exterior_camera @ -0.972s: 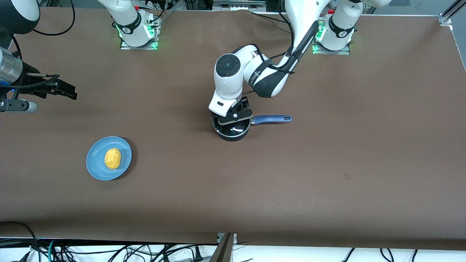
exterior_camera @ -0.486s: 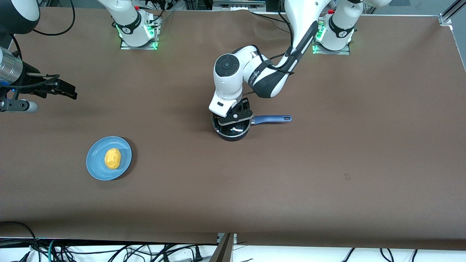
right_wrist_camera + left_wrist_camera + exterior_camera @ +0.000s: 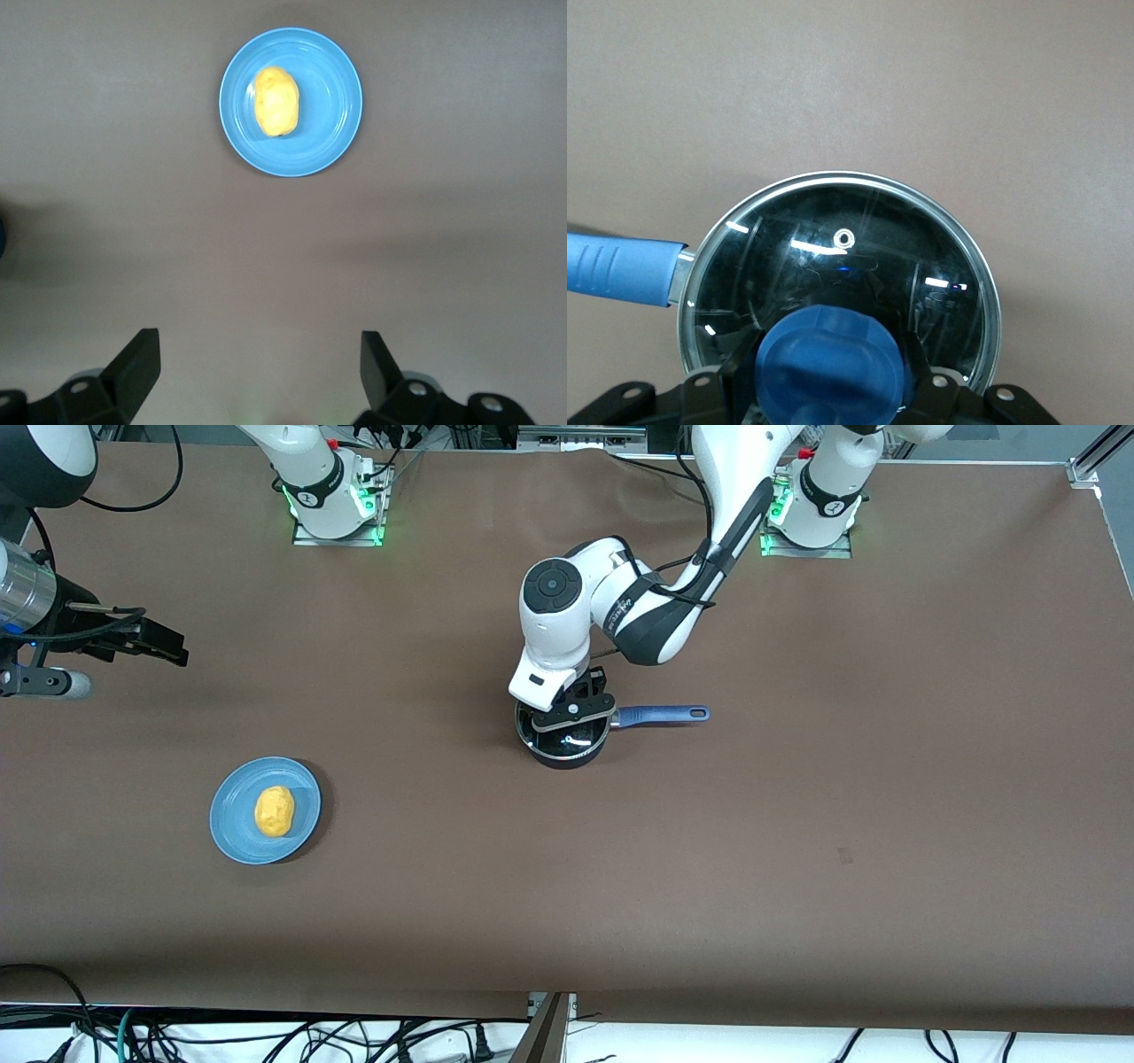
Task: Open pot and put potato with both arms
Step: 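Lower the left gripper and grasp the blue knob of the lid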
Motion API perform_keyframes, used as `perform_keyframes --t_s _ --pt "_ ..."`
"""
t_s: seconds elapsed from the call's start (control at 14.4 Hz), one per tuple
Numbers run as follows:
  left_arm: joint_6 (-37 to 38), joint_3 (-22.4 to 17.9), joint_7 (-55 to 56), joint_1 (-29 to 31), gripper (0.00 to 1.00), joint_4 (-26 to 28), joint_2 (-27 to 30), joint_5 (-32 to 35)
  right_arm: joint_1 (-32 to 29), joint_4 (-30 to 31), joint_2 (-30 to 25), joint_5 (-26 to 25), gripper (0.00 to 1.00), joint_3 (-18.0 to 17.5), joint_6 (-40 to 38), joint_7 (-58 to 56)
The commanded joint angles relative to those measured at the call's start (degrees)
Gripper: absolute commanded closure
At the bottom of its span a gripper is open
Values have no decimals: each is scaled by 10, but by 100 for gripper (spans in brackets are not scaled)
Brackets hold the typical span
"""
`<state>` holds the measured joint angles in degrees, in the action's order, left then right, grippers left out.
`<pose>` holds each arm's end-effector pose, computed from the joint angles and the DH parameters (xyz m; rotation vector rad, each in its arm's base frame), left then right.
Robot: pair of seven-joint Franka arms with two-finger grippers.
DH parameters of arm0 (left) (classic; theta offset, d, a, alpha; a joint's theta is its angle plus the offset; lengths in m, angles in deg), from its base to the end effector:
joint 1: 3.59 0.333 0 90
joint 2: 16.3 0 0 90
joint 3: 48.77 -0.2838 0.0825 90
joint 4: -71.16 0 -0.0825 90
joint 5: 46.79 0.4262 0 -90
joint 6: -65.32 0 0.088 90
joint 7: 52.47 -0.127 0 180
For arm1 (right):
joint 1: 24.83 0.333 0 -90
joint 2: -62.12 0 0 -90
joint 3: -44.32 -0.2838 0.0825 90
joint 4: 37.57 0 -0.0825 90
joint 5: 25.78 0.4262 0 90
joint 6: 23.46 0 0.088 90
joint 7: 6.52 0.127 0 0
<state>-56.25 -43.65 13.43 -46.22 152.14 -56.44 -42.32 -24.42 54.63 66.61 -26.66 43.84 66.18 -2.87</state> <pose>0.5098 -0.5403 0.2224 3.1028 0.4650 0.0215 0.6091 0.0074 0.5049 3.1153 -0.0737 -0.1909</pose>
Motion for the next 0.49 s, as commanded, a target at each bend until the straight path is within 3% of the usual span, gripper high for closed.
perform_keyframes --t_s 0.0,0.42 --pt "6 -3 1 1 47 -7 15 16 9 0 6 6 0 3 -16 -3" --pt "68 -2 -100 60 48 -5 68 8 8 -7 34 -1 0 4 -17 -4"
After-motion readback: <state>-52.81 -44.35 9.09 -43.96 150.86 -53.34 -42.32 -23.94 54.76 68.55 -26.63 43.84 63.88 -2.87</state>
